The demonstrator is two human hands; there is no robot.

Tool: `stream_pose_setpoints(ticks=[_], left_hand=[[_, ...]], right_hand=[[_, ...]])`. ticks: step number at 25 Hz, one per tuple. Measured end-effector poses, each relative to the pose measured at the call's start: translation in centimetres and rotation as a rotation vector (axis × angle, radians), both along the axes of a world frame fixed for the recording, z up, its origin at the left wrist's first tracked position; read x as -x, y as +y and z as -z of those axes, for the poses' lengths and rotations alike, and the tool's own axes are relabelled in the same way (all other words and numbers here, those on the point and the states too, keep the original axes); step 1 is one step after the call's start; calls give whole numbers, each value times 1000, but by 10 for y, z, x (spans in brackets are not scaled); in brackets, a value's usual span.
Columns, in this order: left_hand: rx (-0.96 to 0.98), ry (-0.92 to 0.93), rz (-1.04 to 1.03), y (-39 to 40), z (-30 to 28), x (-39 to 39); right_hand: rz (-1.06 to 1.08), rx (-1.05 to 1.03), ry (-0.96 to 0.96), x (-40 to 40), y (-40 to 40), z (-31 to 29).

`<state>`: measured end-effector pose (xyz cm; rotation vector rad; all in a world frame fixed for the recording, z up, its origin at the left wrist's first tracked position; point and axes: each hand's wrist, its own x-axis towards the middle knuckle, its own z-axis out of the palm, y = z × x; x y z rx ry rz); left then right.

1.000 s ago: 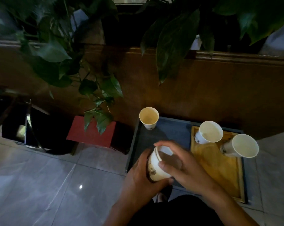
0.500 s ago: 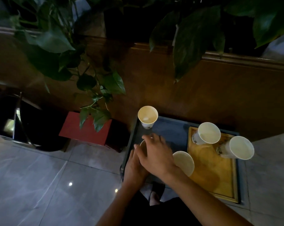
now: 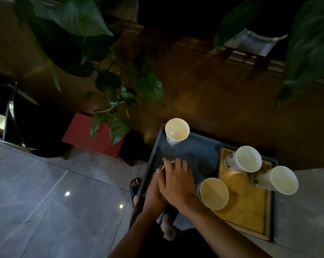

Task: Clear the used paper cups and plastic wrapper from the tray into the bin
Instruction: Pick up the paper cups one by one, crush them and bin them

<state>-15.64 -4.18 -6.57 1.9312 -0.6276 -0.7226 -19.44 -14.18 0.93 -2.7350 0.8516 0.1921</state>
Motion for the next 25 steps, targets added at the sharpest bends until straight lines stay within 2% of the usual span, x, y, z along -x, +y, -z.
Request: stream_pose_setpoints(ticks=[5,9,16,20,22,23,25], left_hand=[[-16,-32,-26,-5,1,1],[-24,10,-36,-11,3,-3],[-140,-47,-9,-18,4,0],[-207,-77,3,-17,-6,-2],[-189,16,-37,-19,-7,-2],[-191,47,-39,-19,-8,-3],[-197,-2,0,-18,-11,-4]], right_hand=[[-3,56,4,-5,2,4],[0,75,17,-6,1,8],[12,79,37,-6,2,10],[13,-43,21,-8,-4,7],[82,-165,-29,-14,-13,2],[118,-172,-65,-19,-19,0],[172,-180,-80,-30,-34,1]])
